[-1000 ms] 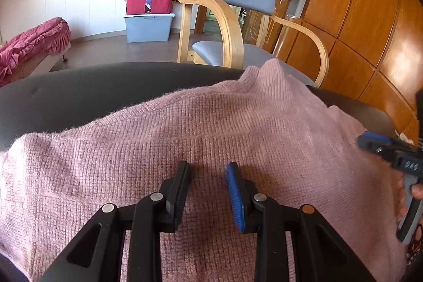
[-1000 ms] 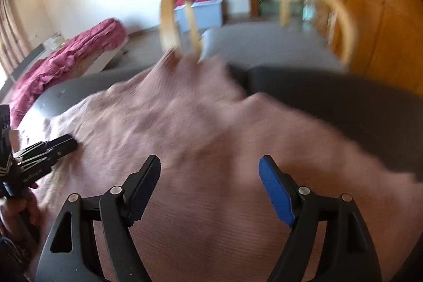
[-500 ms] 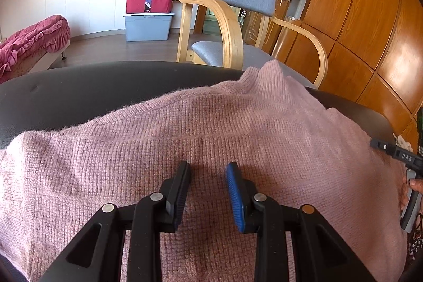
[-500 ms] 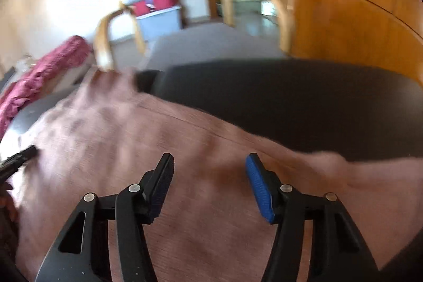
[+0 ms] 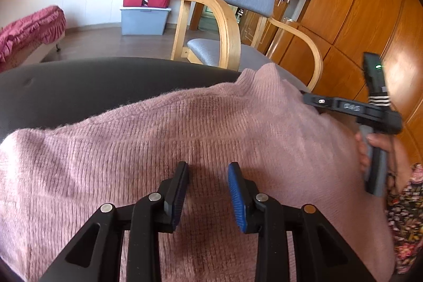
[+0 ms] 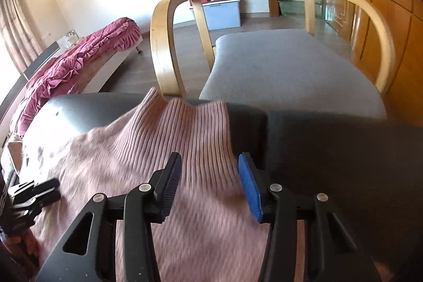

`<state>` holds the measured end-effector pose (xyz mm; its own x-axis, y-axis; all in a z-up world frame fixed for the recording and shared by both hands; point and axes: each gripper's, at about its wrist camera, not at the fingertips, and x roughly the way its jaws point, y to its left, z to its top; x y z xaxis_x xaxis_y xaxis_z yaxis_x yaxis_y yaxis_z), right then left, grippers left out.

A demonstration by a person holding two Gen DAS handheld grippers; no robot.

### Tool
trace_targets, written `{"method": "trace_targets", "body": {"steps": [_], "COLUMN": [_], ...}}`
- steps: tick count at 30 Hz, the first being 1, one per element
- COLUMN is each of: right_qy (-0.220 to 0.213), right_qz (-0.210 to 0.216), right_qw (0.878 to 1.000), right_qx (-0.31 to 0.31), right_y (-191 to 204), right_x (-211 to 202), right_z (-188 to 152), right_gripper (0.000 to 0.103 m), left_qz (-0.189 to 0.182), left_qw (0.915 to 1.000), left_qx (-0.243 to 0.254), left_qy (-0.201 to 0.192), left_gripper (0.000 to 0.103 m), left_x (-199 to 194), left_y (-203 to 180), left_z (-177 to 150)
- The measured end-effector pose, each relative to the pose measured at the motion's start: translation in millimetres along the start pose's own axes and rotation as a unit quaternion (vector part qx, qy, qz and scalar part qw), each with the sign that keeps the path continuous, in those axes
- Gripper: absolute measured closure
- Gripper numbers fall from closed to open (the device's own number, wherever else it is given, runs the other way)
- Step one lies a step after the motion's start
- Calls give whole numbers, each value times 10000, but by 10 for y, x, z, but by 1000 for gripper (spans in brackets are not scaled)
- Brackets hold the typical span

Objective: Fold clothes

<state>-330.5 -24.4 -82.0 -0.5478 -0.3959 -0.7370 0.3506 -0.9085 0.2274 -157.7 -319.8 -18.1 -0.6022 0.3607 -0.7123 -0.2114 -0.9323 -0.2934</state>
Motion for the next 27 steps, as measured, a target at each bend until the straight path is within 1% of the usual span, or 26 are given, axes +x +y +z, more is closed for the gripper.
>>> {"method": "trace_targets", "body": {"steps": [2, 5, 8, 10, 12, 14, 16, 17, 19, 20, 22, 24, 25, 26, 27], "right_qy": [47, 46, -11, -36, -39, -48, -54, -62, -79, -85, -81, -83, -93, -102, -115], "right_qz": [104, 245, 212, 142, 9, -87, -23, 62, 207, 263, 240, 166, 80, -5, -71], "right_qw": [9999, 9995, 9996, 9998, 10000, 9999, 10000, 9999, 9996, 9993, 9994, 9997, 9998, 9999, 9999], "right_qx": [63, 178, 170, 117, 0, -89, -28, 56, 199, 254, 238, 183, 139, 94, 59], "right_y": [-31, -74, -70, -50, 0, 31, -1, -35, -89, -110, -99, -65, -42, -20, -2], "right_x": [98, 198, 220, 237, 258, 255, 256, 260, 249, 244, 246, 247, 244, 241, 238], "right_z": [45, 91, 97, 104, 110, 94, 105, 115, 120, 122, 122, 117, 114, 110, 109], "right_gripper": [55, 55, 55, 56, 56, 56, 56, 56, 56, 56, 56, 56, 58, 63, 67], "left_qz": [-53, -123, -150, -192, -185, -34, -233, -390, -745, -866, -1030, -1023, -997, -972, -946], "left_qw": [10000, 9999, 9984, 9953, 9905, 9841, 9802, 9798, 9803, 9807, 9816, 9834, 9844, 9854, 9863], "left_qx": [-47, 31, 543, 942, 1327, 1732, 1916, 1908, 1740, 1649, 1482, 1383, 1341, 1299, 1258], "left_qy": [9, 20, -34, 128, 310, 403, 434, 445, 562, 601, 617, 577, 550, 523, 496], "left_gripper": [72, 72, 72, 72, 72, 72, 72, 72, 72, 72, 71, 71, 71, 72, 74], "left_x": [60, 224, 418, 602, 780, 912, 982, 1000, 1053, 1080, 1129, 1127, 1119, 1111, 1103], "left_y": [-1, -63, -234, -359, -480, -582, -631, -635, -612, -601, -582, -562, -552, -542, -532], "left_z": [166, 461, 691, 798, 872, 898, 935, 962, 1018, 1041, 1081, 1089, 1089, 1089, 1089]}}
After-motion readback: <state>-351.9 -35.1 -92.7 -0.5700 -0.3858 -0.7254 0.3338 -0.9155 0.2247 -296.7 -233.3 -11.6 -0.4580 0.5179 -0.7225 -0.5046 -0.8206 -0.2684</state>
